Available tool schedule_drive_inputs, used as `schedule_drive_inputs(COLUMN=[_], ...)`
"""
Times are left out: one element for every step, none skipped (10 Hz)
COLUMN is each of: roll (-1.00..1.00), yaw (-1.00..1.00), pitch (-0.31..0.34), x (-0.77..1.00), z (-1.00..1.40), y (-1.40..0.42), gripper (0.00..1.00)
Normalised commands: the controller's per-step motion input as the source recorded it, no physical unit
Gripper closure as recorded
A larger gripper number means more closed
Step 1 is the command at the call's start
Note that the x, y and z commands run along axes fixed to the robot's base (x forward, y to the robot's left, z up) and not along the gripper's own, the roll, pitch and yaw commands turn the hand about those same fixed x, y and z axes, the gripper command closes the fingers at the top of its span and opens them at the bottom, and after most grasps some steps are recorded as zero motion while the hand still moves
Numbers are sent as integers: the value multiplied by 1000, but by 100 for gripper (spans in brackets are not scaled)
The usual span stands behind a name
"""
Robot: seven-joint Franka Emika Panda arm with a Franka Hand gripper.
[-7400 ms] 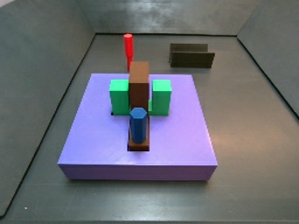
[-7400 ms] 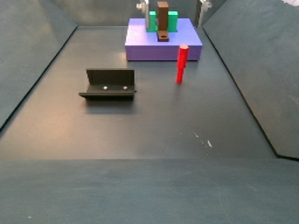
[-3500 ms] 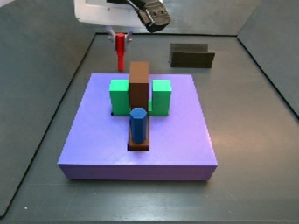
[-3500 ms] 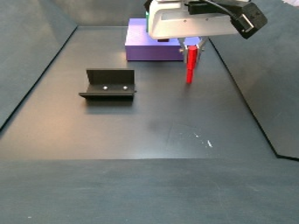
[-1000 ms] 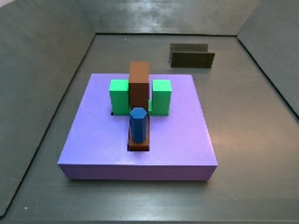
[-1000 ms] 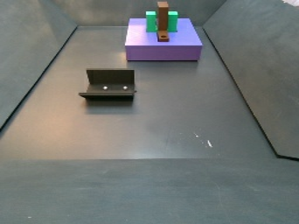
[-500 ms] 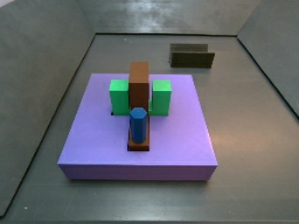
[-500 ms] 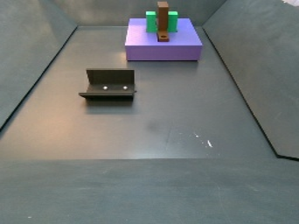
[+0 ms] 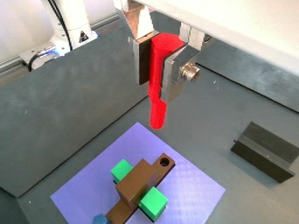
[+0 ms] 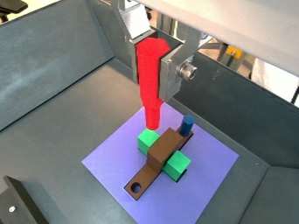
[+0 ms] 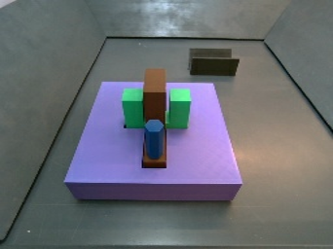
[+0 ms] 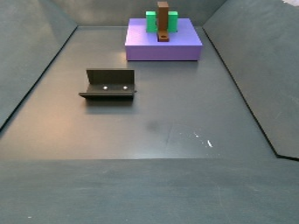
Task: Pick up the red object. Move up. Move to above the board. Insert the red object.
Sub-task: Insert the red object.
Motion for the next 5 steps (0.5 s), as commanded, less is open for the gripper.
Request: schedule_drive_inputs(roll=[0, 0, -93, -127, 0], yaw=[-80, -63, -49, 0, 0], pitch=[0, -40, -76, -80, -19], x=[-380, -431, -403, -114, 0], z=[-77, -123, -166, -300, -597], y=[363, 569, 771, 563, 197], gripper=[100, 100, 100, 100, 100])
